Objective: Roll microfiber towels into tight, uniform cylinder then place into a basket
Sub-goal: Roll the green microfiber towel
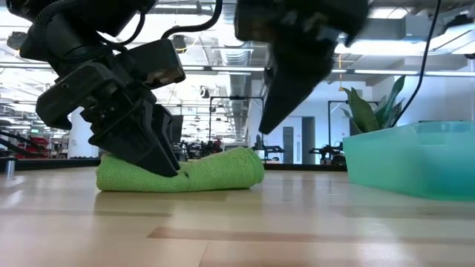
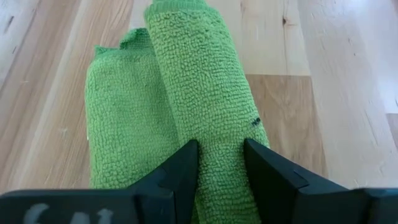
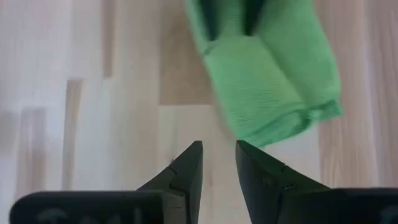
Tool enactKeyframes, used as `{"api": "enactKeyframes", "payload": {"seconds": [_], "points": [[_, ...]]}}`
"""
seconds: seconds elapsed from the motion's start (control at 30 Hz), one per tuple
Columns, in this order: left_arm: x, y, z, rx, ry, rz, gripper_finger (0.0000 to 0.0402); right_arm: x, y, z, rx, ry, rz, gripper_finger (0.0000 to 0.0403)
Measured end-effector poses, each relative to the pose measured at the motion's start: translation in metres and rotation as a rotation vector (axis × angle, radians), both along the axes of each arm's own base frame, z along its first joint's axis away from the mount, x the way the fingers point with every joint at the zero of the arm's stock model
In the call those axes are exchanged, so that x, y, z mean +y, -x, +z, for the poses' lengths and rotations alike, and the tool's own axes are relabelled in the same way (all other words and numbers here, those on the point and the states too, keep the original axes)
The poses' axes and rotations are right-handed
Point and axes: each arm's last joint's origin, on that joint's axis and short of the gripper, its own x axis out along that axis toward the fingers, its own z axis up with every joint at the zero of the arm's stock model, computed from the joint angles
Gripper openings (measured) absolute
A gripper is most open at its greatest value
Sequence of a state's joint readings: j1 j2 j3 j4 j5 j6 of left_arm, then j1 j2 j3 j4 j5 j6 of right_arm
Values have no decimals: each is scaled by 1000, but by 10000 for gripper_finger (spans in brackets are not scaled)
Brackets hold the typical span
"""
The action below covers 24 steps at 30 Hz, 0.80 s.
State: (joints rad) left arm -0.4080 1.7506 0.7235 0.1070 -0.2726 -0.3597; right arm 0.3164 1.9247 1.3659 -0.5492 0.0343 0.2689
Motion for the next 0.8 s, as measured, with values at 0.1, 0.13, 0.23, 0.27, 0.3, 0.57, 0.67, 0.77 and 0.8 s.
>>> {"api": "enactKeyframes", "payload": {"seconds": [0.1, 0.13, 0.23, 0.27, 0.3, 0.57, 0.67, 0.77, 0.8], "points": [[0, 0, 0, 3, -20, -28, 125, 20, 6, 0, -40, 102, 54, 120], [0, 0, 0, 6, -32, -42, 125, 25, 7, -1, -57, 134, 66, 120], [1, 2, -2, 31, -76, -89, 125, 34, 9, -3, -98, 216, 56, 120], [1, 3, -2, 45, -93, -105, 125, 36, 8, -1, -124, 228, 51, 120], [1, 4, -3, 54, -106, -118, 125, 38, 7, 0, -142, 233, 55, 120], [2, 5, -3, 65, -126, -138, 125, 35, 1, 3, -194, 243, 98, 120], [2, 5, -3, 65, -127, -139, 125, 31, -1, 3, -193, 241, 89, 121], [2, 5, -3, 65, -127, -139, 125, 28, -2, 3, -193, 252, 100, 126], [2, 5, -3, 66, -124, -141, 125, 28, -3, 3, -192, 260, 112, 131]]}}
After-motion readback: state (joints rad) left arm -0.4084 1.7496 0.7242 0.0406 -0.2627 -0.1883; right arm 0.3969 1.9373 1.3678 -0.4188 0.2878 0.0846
